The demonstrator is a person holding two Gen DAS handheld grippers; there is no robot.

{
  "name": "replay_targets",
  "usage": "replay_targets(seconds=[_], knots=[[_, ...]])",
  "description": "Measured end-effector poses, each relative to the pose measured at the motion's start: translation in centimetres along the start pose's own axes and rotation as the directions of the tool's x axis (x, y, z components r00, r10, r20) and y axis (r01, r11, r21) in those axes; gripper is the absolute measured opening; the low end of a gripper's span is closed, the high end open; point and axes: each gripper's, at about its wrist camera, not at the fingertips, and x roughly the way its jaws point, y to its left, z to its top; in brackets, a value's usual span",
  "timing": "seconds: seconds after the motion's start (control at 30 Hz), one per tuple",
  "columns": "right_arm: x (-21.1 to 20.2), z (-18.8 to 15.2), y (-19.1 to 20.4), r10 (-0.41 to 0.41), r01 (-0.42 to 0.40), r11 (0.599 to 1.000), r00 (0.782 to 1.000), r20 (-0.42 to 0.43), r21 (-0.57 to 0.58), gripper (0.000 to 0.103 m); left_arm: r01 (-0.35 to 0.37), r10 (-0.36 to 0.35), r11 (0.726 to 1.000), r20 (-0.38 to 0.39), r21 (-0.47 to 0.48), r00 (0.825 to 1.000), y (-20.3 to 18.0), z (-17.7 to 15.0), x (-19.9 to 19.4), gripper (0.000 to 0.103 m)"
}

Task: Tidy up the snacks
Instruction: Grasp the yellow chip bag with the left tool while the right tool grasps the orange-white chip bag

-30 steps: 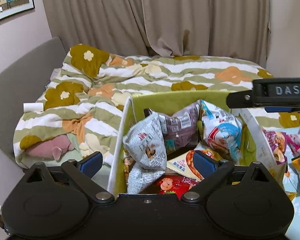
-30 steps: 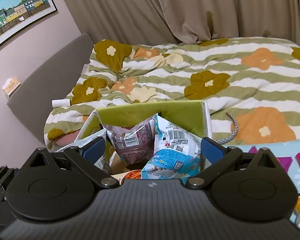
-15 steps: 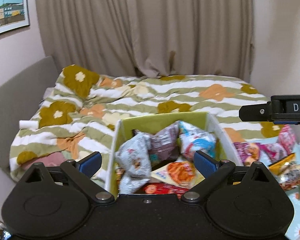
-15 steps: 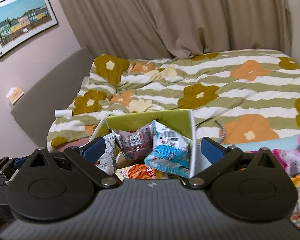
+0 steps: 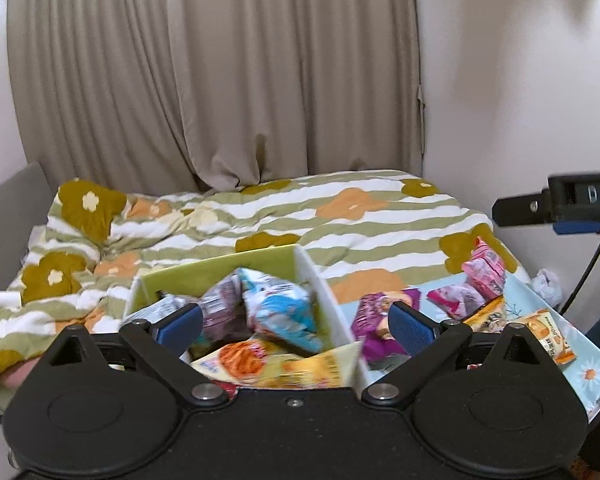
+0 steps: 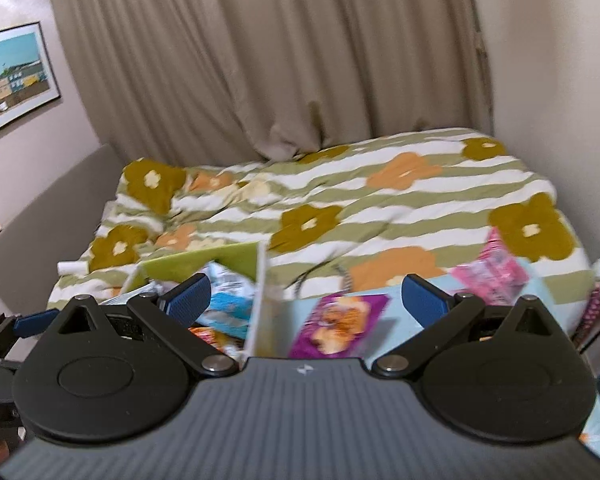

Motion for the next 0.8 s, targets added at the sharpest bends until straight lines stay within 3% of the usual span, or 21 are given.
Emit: replay_targets(seconds=[0.13,0.37,0.6,0.8], knots=[[-0.5,0.3,-3.9,-0.015,0.015,1.000,1.000,-0.007,0.016,0.103,0.006,-0.007,0.999,0.006,0.047,1.000,-4.5,-0.4,0.5,0.101],[0.3,-0.5,-9.7,-0.030,0.030,1.000,0.998,-0.064,-0.002,0.103,-0.035,0.045,0.988,-0.067,0.154,0.997,-11.0,-2.3,3.4,0.101],[3.9,-2.8,-13.6,-0.021,0.016,0.999,0.987,-0.159,-0.034,0.103,-0.062,0.106,0.965,-0.164,0.254,0.981,-14.9,-5.9,7.4,0.101],[7.4,-4.8,-14.6,0.005,-0.024,0.996,0.973,-0.232,-0.080,0.103,-0.074,0.164,0.934,-0.237,0.348,0.958,-17.2,-8.8,11.1,0.096]])
